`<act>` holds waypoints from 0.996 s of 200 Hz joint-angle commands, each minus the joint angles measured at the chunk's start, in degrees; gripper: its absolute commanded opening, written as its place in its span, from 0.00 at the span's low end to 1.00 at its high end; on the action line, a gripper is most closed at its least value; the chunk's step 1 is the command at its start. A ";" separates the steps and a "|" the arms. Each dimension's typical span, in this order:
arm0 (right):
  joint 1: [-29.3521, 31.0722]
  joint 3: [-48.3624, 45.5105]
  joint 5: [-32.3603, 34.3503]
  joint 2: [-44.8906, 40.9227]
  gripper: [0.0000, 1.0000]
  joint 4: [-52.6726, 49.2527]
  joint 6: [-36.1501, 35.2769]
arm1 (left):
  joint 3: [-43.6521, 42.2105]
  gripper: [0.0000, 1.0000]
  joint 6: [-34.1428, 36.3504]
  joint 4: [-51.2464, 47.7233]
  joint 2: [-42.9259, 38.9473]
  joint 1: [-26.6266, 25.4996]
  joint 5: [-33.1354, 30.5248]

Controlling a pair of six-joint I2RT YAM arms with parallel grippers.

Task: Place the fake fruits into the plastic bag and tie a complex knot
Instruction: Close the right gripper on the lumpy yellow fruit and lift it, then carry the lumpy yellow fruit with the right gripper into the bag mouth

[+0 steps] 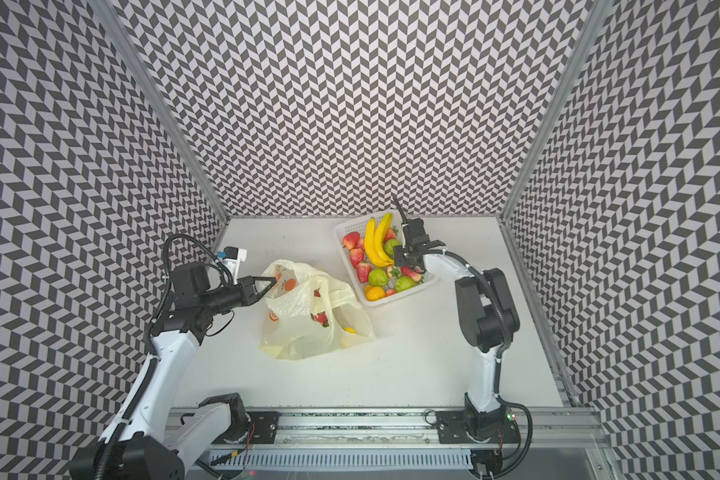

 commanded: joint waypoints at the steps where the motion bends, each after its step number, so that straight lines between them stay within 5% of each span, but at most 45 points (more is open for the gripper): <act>1: -0.42 -1.14 -0.30 -4.35 0.47 3.53 0.26 | -0.32 0.00 0.17 1.17 0.19 0.06 1.25; 58: -0.42 -7.23 -4.92 -15.15 0.47 5.31 1.86 | -0.32 0.00 -0.27 1.91 0.55 -0.49 1.90; 145: 0.08 -22.39 -27.07 -39.79 0.46 8.38 9.57 | -0.58 0.00 -0.36 2.66 0.91 -1.60 2.32; 199: 9.07 -33.87 -33.07 -51.72 0.45 8.92 16.04 | -0.83 0.00 -0.28 2.68 0.84 -2.34 1.86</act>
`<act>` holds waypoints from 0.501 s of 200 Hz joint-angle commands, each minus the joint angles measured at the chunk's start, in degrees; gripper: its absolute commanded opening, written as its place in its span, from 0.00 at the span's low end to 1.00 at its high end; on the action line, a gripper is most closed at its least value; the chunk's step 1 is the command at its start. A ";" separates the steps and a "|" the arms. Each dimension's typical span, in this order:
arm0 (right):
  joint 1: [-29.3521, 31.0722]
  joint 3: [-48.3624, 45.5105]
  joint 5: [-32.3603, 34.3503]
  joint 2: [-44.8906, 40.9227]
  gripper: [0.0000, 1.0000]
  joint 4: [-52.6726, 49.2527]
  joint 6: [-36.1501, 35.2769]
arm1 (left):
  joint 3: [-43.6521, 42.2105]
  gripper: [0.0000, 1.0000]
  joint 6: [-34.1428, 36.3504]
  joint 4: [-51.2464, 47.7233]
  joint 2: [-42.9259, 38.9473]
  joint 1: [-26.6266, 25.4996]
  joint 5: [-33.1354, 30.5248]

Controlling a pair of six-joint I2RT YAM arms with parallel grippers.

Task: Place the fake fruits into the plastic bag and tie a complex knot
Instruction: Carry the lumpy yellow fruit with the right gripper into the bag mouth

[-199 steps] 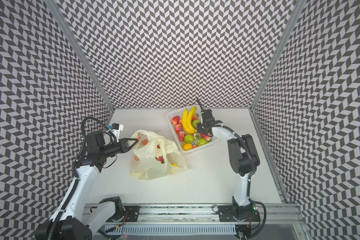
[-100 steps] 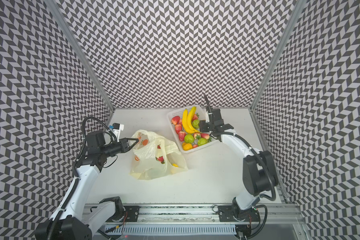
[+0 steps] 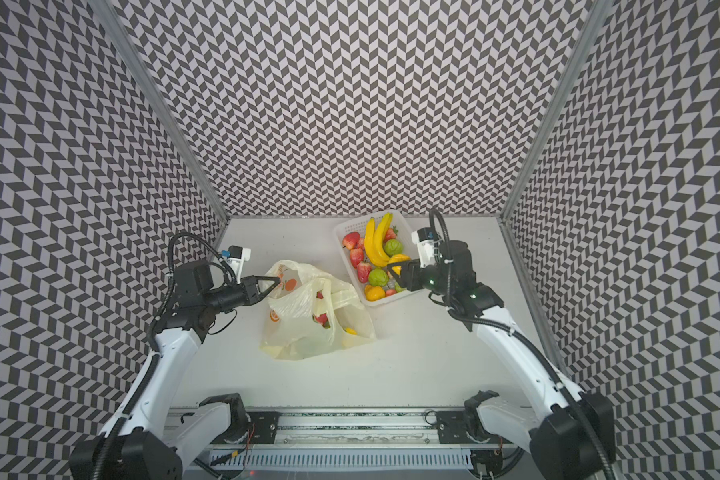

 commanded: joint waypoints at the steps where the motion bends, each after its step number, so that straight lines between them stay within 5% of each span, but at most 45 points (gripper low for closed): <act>1: 4.79 -4.08 -5.23 -4.16 0.45 2.94 4.75 | -0.82 0.00 0.03 1.34 -0.37 -0.50 0.55; 46: 15.46 -13.79 -4.67 -8.18 0.44 13.52 15.55 | -1.48 0.00 0.32 1.06 -0.78 -1.02 -0.06; 100: 21.94 -14.41 -0.02 -1.52 0.44 18.67 15.85 | -2.18 0.00 0.56 0.89 -1.73 -1.64 0.00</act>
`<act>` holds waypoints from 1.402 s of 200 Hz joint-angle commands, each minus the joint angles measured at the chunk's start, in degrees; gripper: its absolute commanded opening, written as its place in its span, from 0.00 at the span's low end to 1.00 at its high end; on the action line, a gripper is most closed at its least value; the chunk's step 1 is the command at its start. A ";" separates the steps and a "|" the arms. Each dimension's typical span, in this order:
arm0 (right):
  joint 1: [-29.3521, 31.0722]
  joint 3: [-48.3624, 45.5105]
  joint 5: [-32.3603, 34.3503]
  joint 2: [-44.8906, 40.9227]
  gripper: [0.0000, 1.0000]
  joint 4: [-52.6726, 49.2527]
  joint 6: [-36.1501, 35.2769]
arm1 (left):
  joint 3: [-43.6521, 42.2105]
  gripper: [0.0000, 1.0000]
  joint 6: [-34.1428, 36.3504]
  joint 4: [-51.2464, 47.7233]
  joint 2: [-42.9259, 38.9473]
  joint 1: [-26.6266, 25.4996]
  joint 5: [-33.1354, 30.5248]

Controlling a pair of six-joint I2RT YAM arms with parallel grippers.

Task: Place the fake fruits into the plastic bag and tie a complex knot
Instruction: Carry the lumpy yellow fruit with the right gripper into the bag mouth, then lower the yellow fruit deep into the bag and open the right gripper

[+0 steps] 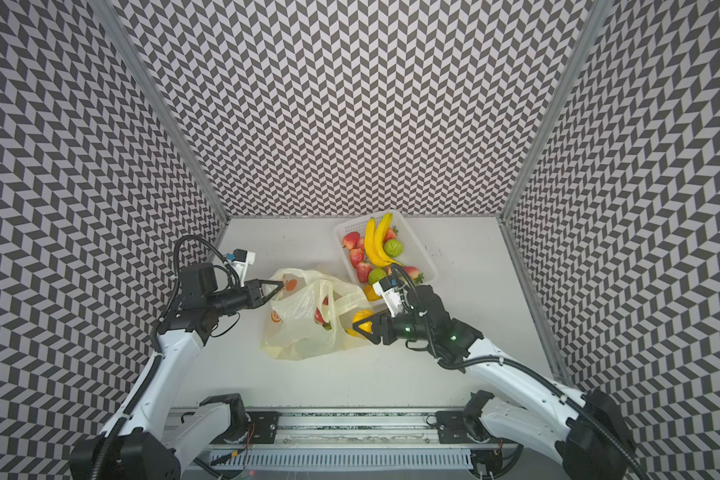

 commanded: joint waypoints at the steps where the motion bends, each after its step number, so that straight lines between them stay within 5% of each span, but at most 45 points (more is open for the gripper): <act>1: 1.43 0.13 3.29 2.15 0.44 7.93 1.70 | -0.50 0.00 0.50 0.91 -1.20 -0.40 0.06; 100: 1.63 2.29 14.25 13.76 0.44 9.01 0.70 | -0.35 0.00 2.11 0.21 -1.53 -0.66 1.15; 280: 10.36 23.48 14.84 31.95 0.48 11.37 -1.07 | -1.32 0.00 -3.81 4.94 -4.57 -3.12 2.40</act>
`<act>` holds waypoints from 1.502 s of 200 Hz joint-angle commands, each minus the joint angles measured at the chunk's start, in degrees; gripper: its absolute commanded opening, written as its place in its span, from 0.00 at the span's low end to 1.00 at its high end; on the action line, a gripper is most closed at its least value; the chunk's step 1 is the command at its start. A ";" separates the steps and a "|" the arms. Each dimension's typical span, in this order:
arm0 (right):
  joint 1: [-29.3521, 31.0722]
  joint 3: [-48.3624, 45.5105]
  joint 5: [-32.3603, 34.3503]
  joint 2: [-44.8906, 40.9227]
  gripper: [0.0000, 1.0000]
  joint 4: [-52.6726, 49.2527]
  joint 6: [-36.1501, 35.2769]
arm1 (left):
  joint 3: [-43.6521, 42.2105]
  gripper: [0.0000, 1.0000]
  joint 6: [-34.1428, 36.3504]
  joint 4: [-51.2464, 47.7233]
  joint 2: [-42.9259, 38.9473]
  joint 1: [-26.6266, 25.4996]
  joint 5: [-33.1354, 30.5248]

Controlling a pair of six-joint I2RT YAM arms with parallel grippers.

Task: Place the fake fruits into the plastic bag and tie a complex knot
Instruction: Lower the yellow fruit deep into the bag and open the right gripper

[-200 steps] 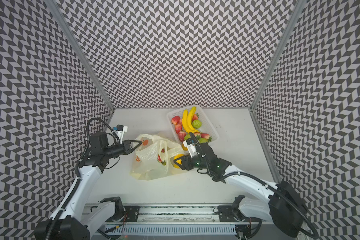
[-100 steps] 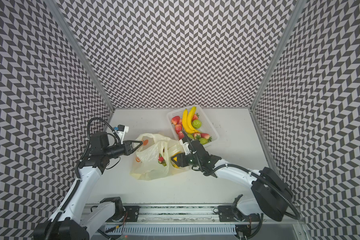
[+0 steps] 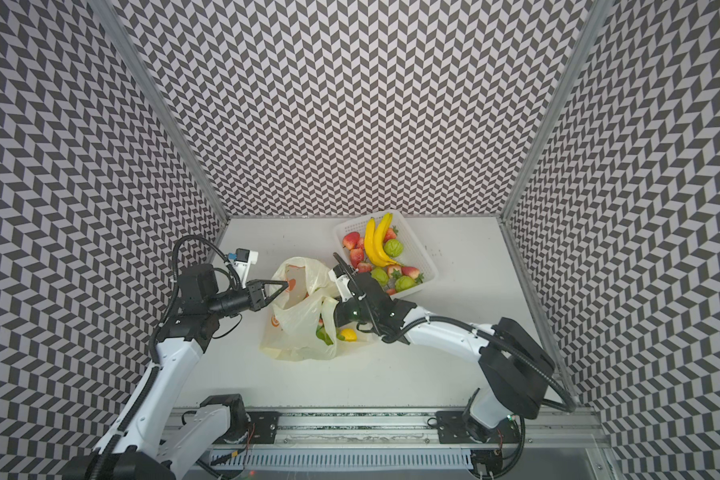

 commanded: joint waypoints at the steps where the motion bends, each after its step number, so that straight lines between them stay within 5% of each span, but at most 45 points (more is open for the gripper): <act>1: 0.84 3.19 0.72 2.00 0.48 3.57 -0.78 | -0.64 0.00 -0.98 1.60 -0.96 -0.17 -0.16; 51: 0.97 5.18 0.99 4.03 0.55 3.40 -1.36 | -0.66 0.00 -1.74 2.27 -0.90 -0.17 -0.68; 116: 0.97 4.49 3.14 2.05 0.79 1.94 -3.00 | -0.33 0.00 -0.43 1.05 -0.43 -0.17 -1.26; 300: 0.95 2.75 4.85 -1.10 0.79 0.54 -3.97 | 0.68 0.00 0.63 -0.24 -0.08 -0.17 -2.19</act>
